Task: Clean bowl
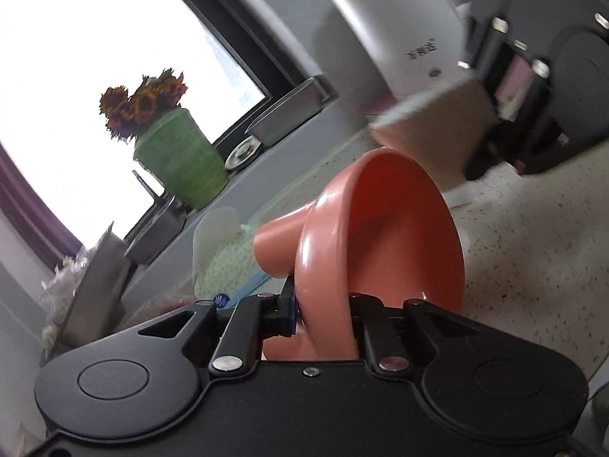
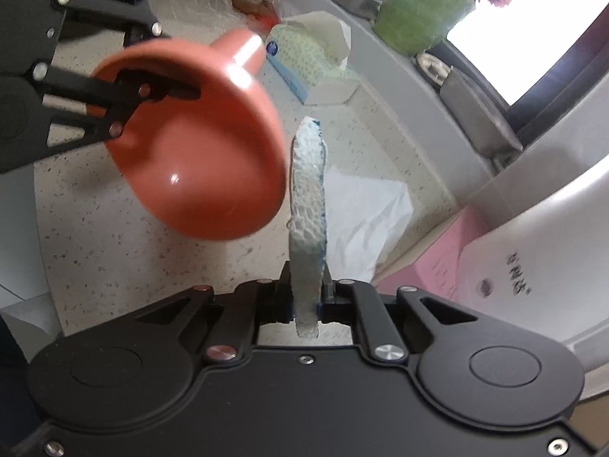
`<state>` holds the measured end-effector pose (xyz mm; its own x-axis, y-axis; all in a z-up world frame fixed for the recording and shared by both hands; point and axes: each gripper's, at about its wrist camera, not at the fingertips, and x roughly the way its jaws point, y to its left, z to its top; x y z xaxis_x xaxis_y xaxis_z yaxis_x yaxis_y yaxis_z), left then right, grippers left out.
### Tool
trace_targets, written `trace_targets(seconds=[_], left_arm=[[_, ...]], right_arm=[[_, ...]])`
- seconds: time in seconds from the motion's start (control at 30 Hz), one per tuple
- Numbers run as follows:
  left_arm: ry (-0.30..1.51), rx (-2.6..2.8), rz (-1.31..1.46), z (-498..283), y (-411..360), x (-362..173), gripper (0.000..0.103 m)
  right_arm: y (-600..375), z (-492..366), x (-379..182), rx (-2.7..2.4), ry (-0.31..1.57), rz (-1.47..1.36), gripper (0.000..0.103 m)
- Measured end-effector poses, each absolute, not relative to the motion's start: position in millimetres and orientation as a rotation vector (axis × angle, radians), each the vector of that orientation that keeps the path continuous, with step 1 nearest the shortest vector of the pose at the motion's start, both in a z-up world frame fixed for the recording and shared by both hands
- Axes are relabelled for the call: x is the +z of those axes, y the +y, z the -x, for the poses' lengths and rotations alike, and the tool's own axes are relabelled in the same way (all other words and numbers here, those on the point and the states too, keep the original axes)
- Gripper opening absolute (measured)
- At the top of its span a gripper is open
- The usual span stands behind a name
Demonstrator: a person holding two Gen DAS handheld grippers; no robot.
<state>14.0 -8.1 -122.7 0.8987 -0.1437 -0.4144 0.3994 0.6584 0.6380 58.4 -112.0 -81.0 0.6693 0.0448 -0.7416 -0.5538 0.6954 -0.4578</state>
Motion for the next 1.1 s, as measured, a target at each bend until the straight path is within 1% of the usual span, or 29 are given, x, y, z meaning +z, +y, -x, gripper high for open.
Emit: trace_targets(seconds=[0.2, 0.57, 0.77, 0.9, 1.1], left_arm=[[0.230, -0.300, -0.953, 0.6, -23.8, -133.2, 0.013], [0.201, -0.301, -0.988, 1.1, -27.3, -136.6, 0.013], [0.214, -0.296, -0.983, -1.0, -24.9, -136.1, 0.013], [0.208, -0.293, -0.992, -0.3, -26.6, -136.3, 0.013], [0.165, -0.298, -1.023, 6.2, -32.3, -139.6, 0.013]], right_arm=[[-92.8, -38.1, -68.8, 0.423, 0.650, 0.927, 0.012], [-66.2, -4.4, -48.2, 0.454, 0.474, 1.080, 0.011], [-60.2, 10.1, -33.3, 0.538, 0.421, 1.042, 0.012], [-59.0, 12.1, -12.1, 0.658, 0.460, 0.904, 0.011], [-48.8, 10.6, -9.6, 0.691, 0.493, 0.854, 0.012]])
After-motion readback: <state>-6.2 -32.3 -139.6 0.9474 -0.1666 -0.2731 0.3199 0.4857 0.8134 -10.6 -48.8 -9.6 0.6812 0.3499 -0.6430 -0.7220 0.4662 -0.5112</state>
